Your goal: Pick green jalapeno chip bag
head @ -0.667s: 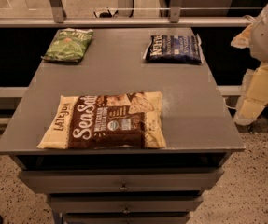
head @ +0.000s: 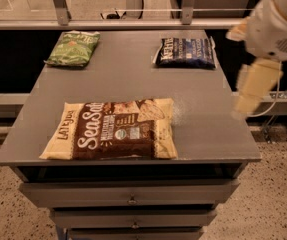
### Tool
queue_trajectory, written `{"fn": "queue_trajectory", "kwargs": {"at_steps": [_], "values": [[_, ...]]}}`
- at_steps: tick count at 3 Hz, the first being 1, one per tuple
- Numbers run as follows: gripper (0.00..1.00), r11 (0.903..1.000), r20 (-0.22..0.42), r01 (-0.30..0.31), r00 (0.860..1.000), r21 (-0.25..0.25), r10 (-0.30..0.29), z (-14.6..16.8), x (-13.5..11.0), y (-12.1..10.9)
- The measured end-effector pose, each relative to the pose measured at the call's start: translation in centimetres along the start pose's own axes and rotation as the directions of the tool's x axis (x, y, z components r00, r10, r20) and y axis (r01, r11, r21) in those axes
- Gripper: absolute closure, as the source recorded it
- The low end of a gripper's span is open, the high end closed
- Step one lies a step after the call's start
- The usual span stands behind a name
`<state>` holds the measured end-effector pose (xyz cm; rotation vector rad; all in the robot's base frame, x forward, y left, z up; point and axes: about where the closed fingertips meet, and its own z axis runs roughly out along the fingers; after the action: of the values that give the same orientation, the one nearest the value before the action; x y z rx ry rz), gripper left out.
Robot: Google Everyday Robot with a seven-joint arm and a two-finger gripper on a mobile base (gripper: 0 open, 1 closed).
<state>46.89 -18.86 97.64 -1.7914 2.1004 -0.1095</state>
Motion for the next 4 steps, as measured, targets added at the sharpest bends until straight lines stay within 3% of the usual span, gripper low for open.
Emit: {"fn": "queue_trajectory", "kwargs": {"at_steps": [1,2,3,4], "values": [[0.00,0.9893,0.082,0.140,0.986,0.040,-0.143,1.9,-5.2,-4.1],[0.00,0.9475,0.182,0.298,0.931,0.117,-0.315,2.6,-11.4,-8.0],[0.00,0.9475,0.182,0.298,0.931,0.117,-0.315,2.6,-11.4,-8.0],[0.00,0.9512,0.228,0.276,0.926,0.137,-0.302,2.7,-12.2,-8.3]]}}
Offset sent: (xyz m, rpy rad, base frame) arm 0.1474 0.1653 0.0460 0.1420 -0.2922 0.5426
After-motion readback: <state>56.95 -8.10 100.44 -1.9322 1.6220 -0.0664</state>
